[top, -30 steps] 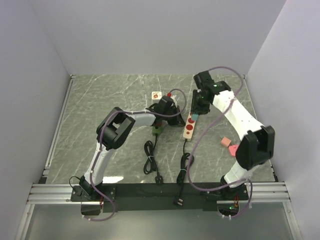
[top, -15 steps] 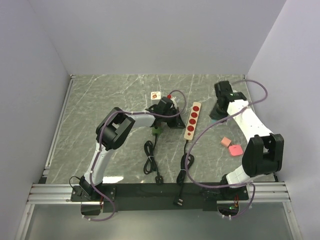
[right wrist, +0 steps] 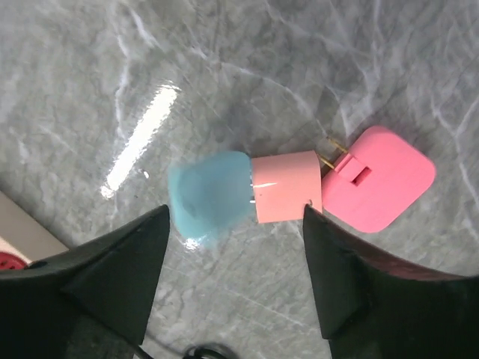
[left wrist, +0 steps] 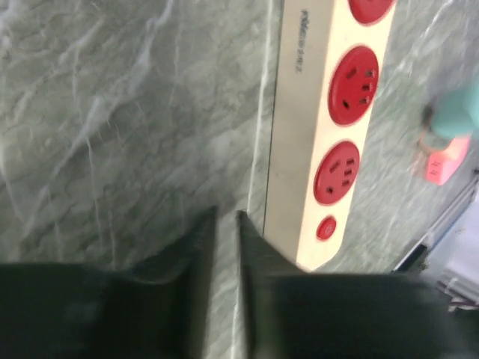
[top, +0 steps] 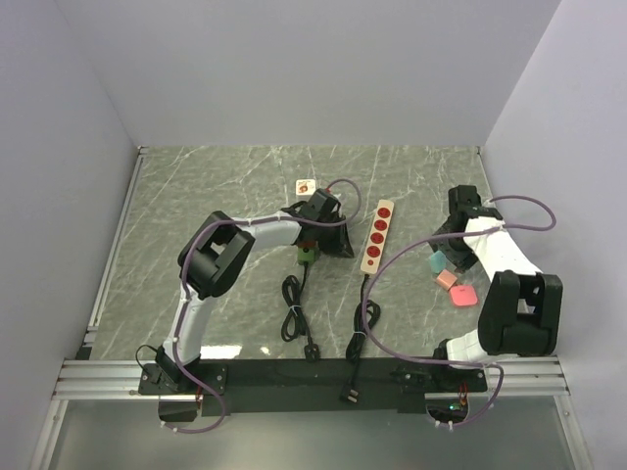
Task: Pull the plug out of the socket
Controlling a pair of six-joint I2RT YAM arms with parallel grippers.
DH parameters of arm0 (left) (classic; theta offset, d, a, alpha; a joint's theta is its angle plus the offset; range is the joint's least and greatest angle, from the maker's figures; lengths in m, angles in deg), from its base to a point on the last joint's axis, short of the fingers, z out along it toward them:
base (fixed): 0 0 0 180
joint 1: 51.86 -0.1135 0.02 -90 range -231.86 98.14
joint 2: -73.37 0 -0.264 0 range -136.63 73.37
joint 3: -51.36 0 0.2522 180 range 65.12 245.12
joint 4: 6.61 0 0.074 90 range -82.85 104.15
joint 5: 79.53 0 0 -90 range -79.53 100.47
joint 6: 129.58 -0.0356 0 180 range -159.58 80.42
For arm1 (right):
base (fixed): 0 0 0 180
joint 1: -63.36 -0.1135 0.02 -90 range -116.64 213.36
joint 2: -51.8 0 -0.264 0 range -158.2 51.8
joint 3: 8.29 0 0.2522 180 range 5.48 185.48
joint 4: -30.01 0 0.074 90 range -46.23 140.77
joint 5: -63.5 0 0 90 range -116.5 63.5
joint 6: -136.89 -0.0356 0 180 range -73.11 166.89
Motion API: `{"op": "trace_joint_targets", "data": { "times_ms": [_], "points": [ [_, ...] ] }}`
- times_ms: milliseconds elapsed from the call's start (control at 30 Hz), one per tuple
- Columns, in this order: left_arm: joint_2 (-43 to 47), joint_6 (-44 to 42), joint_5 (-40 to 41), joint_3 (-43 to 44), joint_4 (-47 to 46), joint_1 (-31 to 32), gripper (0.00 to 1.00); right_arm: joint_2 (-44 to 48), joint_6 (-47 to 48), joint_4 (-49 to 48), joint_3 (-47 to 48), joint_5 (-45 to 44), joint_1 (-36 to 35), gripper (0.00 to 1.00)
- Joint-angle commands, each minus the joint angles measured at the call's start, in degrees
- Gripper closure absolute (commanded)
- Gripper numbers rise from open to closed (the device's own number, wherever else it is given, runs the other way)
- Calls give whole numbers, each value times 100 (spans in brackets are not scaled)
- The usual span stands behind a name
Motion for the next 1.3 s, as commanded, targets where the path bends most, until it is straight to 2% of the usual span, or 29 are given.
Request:
{"op": "trace_joint_targets", "data": {
  "times_ms": [0,33,100,233,567,933,1067,1133,1167,1200,1233,1267],
  "points": [
    [566,-211,256,342,444,118,69,448,-105,-160,154,63,52,18],
    [636,-237,265,412,488,144,62,510,-79,-151,224,142,60,13],
    [680,-308,274,509,594,205,50,695,-44,-81,303,248,69,10],
    [680,-492,405,894,875,390,37,985,88,51,575,529,78,8],
    [-251,-1380,1961,2346,2386,1154,30,1679,-17,201,603,933,157,5],
    [-980,-1626,2805,2697,2545,1462,25,2004,9,236,612,1241,175,3],
    [-1156,-1644,2814,2741,2484,1506,25,2049,35,201,532,1311,184,3],
    [-1192,-1653,2709,2689,2414,1533,40,2075,53,183,506,1338,175,3],
    [-1174,-1644,2665,2645,2396,1541,54,2084,53,157,497,1355,183,5],
    [-1070,-1644,2612,2506,2344,1550,87,2084,53,148,506,1347,184,5],
    [-999,-1592,2621,2417,2309,1559,99,2092,53,139,506,1355,192,5],
    [-903,-1565,2629,2329,2204,1568,99,2093,62,130,514,1364,184,6]
  ]
}}
